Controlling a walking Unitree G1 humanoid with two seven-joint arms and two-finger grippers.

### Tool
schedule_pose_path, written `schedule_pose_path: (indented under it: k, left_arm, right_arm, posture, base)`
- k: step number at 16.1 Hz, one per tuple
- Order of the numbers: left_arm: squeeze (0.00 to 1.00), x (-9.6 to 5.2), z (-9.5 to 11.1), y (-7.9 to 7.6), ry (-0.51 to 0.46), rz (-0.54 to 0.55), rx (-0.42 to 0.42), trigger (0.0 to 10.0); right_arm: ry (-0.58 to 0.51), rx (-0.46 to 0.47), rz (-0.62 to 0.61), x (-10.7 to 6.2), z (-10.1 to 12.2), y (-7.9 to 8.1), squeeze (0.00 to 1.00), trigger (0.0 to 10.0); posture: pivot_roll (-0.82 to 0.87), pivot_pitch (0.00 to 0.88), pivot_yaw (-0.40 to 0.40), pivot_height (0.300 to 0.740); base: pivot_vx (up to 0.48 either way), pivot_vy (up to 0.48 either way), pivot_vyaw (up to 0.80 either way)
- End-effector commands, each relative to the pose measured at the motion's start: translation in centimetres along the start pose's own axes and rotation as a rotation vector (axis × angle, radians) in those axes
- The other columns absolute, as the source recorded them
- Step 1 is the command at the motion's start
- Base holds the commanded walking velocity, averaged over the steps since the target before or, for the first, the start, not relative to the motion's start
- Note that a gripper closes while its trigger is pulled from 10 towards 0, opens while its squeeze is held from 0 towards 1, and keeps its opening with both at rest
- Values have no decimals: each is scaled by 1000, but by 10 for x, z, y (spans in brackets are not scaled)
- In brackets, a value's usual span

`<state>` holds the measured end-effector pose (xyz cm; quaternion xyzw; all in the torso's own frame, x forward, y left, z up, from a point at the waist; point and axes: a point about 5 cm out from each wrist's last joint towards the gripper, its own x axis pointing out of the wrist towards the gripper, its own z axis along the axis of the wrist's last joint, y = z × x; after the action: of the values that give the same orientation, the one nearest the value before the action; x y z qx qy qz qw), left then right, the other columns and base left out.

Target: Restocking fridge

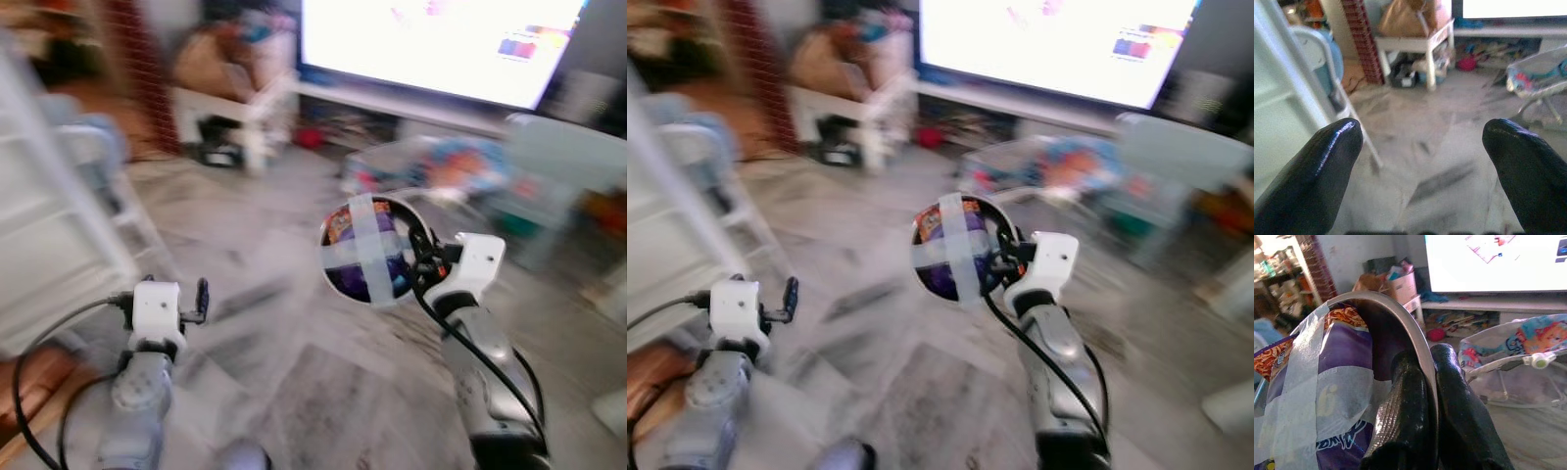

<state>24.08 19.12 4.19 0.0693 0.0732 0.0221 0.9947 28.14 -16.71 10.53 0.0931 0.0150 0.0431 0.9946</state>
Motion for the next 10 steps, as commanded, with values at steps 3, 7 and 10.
schedule_pose_path:
  k: [3, 7, 10]
  left_arm:
    - [0, 1, 2, -2, -7, -3, -3, 10000]
    - [0, 2, 3, -2, -18, 0, -9, 10000]
    - [0, 0, 4, -8, -25, -45, -47, 10000]
  right_arm:
    - [-27, -7, -8, 2, 6, -3, 0, 10000]
    - [-26, -12, 3, 4, 6, -2, 0, 10000]
    - [-24, -14, 6, 4, 6, -2, 0, 10000]
  posture:
    - [69, 5, -44, 740]
    - [70, 6, -42, 740]
    - [68, 11, -43, 740]
  base:
    - [0, 0, 800]
    - [0, 0, 800]
    - [0, 0, 800]
